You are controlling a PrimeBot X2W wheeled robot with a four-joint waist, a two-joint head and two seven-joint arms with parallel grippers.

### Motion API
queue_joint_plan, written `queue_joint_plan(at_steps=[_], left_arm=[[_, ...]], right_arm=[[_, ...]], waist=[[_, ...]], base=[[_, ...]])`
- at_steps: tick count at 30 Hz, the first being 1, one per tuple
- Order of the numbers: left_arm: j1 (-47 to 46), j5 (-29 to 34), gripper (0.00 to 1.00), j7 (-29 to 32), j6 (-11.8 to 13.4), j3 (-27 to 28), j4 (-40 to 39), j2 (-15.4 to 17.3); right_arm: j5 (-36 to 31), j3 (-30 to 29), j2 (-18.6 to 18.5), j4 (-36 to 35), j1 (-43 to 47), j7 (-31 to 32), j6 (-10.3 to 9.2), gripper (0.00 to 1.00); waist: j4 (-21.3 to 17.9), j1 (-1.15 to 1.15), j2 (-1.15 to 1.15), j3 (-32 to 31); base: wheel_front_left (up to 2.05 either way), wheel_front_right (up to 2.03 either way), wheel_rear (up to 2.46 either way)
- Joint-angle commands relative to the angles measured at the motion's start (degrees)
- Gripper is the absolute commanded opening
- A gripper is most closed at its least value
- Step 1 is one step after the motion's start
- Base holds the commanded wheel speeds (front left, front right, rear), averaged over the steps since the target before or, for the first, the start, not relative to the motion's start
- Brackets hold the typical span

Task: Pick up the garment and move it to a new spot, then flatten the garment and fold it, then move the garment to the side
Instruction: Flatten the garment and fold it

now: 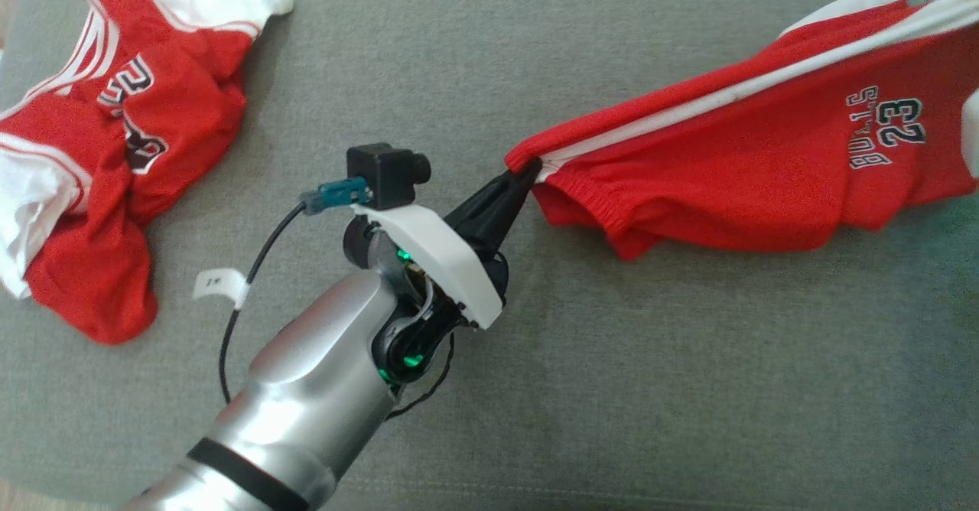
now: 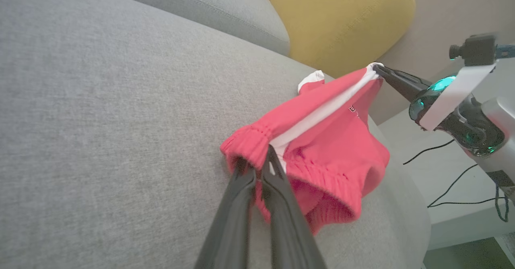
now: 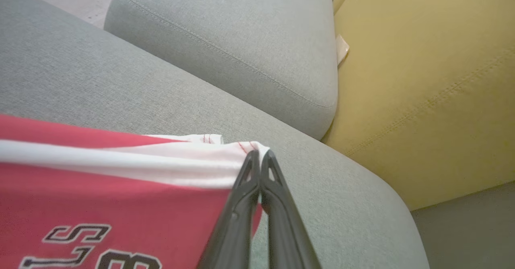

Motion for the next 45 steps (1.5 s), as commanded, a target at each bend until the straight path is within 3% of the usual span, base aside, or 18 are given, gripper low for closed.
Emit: queue_joint_plan(at_steps=[1, 6, 8, 9, 10, 11, 12, 13, 16, 18, 20, 25, 30, 34, 45], left_arm=[[-2.5, -1.0, 0.0, 0.2, -0.3, 1.0, -0.5, 0.7], [-4.9, -3.2, 0.0, 1.0, -0.3, -2.3, 1.4, 0.7], [-5.6, -3.9, 0.0, 0.4, -0.3, -3.2, 2.1, 0.8], [-5.9, -4.2, 0.0, 0.1, -0.3, -3.7, 2.4, 0.8], [-6.1, -4.5, 0.15, -0.3, -0.3, -4.1, 2.6, 0.9], [-6.3, -4.6, 0.36, -0.8, -0.3, -4.6, 2.8, 1.0], [-6.5, -4.5, 0.93, -1.5, -0.3, -5.0, 3.2, 1.2], [-6.6, -4.3, 1.0, -2.4, -0.3, -5.3, 3.7, 1.5], [-6.3, -2.4, 1.0, -6.0, 0.0, -5.0, 5.2, 2.3], [-5.4, 0.6, 1.0, -7.5, 1.8, -4.1, 5.5, 2.9], [-3.8, 4.8, 1.0, -8.0, 5.1, -1.8, 3.9, 3.6], [7.2, 20.4, 1.0, -8.1, 14.8, 9.4, -9.7, 4.6], [19.4, 33.2, 1.0, -8.1, 19.3, 15.2, -21.8, 3.2], [26.7, 38.4, 1.0, -8.1, 20.2, 17.9, -27.6, 1.2], [32.5, 43.7, 1.0, -8.1, 16.6, 21.0, -30.4, -1.7]], right_arm=[[-0.3, 1.4, -1.9, 0.3, -2.2, -1.0, 0.37, 0.0], [0.4, 5.5, -1.0, 8.0, -6.8, -4.2, 0.37, 0.0], [0.8, 6.4, -0.5, 10.5, -8.2, -5.9, 0.37, 0.18], [1.1, 6.8, -0.1, 11.6, -8.7, -6.9, 0.37, 0.33], [1.4, 6.7, 0.2, 12.5, -9.2, -8.1, 0.37, 0.91], [1.6, 6.6, 0.6, 13.4, -9.6, -9.6, 0.37, 1.0], [2.1, 6.5, 1.1, 14.0, -9.8, -11.3, 0.37, 1.0], [2.7, 6.1, 1.6, 14.8, -10.0, -12.7, 0.37, 1.0], [5.2, 4.7, 3.1, 16.2, -9.4, -15.8, 0.37, 1.0], [7.5, 4.2, 4.0, 16.4, -8.0, -17.0, 0.37, 1.0], [10.1, 4.1, 4.8, 16.0, -5.9, -17.1, 0.37, 1.0], [16.5, 4.6, 5.6, 13.5, 0.4, -14.4, 0.37, 1.0], [18.6, 2.5, 3.9, 13.4, 3.3, -12.1, 0.37, 1.0], [17.5, -0.5, 2.6, 16.6, 2.7, -10.6, 0.37, 1.0], [16.8, -5.0, 1.7, 27.6, 0.0, -5.8, 0.37, 1.0]], waist=[[1.1, 0.0, 0.0, 1.2], [1.6, 0.0, 0.0, 2.1], [1.6, 0.0, 0.0, 2.3], [1.5, 0.0, 0.0, 2.3], [1.4, 0.0, 0.0, 2.3], [1.3, 0.0, 0.0, 2.2], [1.1, 0.0, 0.0, 2.0], [0.9, 0.0, 0.0, 1.7], [0.2, 0.0, 0.0, 0.3], [-0.3, 0.0, 0.0, -0.9], [-0.8, 0.0, 0.0, -2.1], [-1.4, 0.0, 0.0, -4.2], [0.4, 0.0, 0.0, -4.5], [3.4, 0.0, 0.0, -4.2], [10.2, 0.0, 0.0, -3.2]], base=[[0.0, 0.0, 0.0], [0.0, 0.0, 0.0], [0.0, 0.0, 0.0], [0.0, 0.0, 0.0], [0.0, 0.0, 0.0], [0.0, 0.0, 0.0], [0.0, 0.0, 0.0], [0.0, 0.0, 0.0], [0.0, 0.0, 0.0], [0.0, 0.0, 0.0], [0.0, 0.0, 0.0], [0.0, 0.0, 0.0], [0.0, 0.0, 0.0], [0.0, 0.0, 0.0], [0.0, 0.0, 0.0]])
